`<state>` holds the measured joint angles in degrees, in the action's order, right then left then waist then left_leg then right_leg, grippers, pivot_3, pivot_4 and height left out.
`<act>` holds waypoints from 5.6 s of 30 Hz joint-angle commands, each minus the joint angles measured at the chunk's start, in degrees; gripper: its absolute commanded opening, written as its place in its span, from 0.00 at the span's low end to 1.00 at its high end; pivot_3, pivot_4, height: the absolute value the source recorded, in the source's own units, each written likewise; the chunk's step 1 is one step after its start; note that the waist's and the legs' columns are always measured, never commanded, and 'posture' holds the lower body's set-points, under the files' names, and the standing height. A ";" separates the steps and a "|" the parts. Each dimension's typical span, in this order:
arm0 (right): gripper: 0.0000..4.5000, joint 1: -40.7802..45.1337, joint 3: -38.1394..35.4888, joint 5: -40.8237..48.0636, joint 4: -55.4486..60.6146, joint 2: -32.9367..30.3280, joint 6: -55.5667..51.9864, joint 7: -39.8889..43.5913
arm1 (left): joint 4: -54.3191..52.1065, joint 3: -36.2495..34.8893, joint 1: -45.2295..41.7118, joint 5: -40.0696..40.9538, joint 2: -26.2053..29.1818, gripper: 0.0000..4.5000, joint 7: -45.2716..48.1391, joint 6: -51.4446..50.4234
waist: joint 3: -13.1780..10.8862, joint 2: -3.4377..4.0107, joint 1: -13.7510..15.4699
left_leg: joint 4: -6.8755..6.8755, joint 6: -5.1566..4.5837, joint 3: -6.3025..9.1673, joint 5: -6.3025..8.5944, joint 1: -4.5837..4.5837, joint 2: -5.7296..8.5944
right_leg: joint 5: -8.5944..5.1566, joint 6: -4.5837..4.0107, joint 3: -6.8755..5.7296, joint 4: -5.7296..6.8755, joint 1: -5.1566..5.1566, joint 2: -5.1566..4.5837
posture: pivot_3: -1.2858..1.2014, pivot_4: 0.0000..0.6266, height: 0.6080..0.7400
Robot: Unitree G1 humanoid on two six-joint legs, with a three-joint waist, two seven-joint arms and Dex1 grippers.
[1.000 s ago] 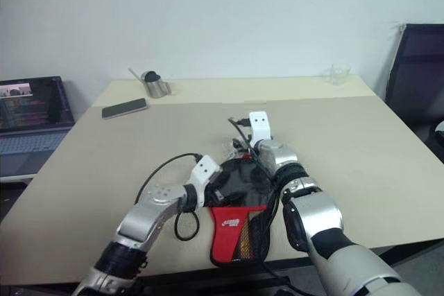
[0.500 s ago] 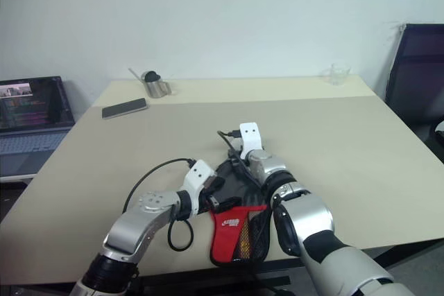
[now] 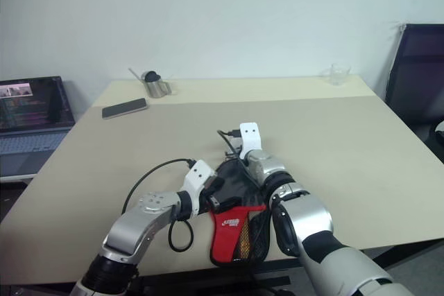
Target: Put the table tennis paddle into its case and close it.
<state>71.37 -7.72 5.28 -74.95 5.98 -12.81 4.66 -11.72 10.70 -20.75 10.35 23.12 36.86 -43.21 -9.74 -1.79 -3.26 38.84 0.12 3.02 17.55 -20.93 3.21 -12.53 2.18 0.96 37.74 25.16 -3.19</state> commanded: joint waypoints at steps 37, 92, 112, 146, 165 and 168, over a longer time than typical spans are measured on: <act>0.00 -26.54 7.52 -0.54 60.77 -29.47 -32.18 18.58 | 16.94 6.25 -9.71 -1.93 -3.29 1.00 5.07 7.91 | 0.05 0.29 2.32 | 0.02 -0.11 0.22 0.05 -0.05 0.10 | 0.00 0.02 -0.23 -0.30 -0.28 -0.09 | 0.52 0.24 1.00; 0.00 -69.46 3.88 18.50 107.01 -65.90 -26.01 58.36 | 36.92 10.19 -20.60 -8.43 -10.90 1.00 14.45 18.40 | 0.15 0.47 4.92 | 0.06 -0.13 1.50 0.08 0.03 0.22 | -0.16 0.26 -1.79 -1.45 -1.58 -0.33 | 0.52 0.24 1.00; 0.00 -75.68 4.71 22.64 113.64 -68.75 -24.89 62.24 | 39.58 10.33 -21.52 -10.08 -12.19 1.00 14.77 18.94 | 0.17 0.49 5.23 | 0.05 -0.13 1.59 0.12 0.02 0.24 | -0.21 0.35 -1.90 -1.77 -1.78 -0.40 | 0.52 0.24 1.00; 0.99 -37.74 6.14 13.83 84.94 -39.47 -50.49 23.63 | 17.27 -4.18 -19.43 6.38 11.04 1.00 35.49 19.00 | 0.04 0.63 3.19 | -0.04 0.00 1.40 0.05 -0.04 0.09 | -0.11 0.09 -1.60 -1.55 -1.36 -0.29 | 0.52 0.24 1.00; 0.64 -37.66 6.44 15.16 81.94 -25.62 -64.34 15.94 | 7.97 -6.21 -10.56 9.55 19.39 1.00 34.01 15.21 | 0.08 0.69 2.73 | 0.19 -0.15 1.11 0.06 -0.81 0.22 | -0.11 0.06 -1.49 -0.65 -0.18 -0.29 | 0.52 0.24 1.00; 0.41 -36.55 6.89 14.46 80.93 -24.32 -63.35 15.43 | 8.72 -5.45 -10.31 8.14 19.77 1.00 33.11 15.79 | 0.09 0.69 2.57 | 0.19 -0.08 1.09 0.02 -0.80 0.21 | -0.11 0.06 -1.49 -0.63 -0.17 -0.26 | 0.52 0.24 1.00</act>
<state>34.44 -1.79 19.71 6.45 -18.77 -76.43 20.83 -1.86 6.26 -30.98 18.88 41.80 70.54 -28.19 -9.66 -1.10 -0.69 39.03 0.06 4.11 17.56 -21.73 3.42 -12.64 2.24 -0.53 37.11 24.99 -3.45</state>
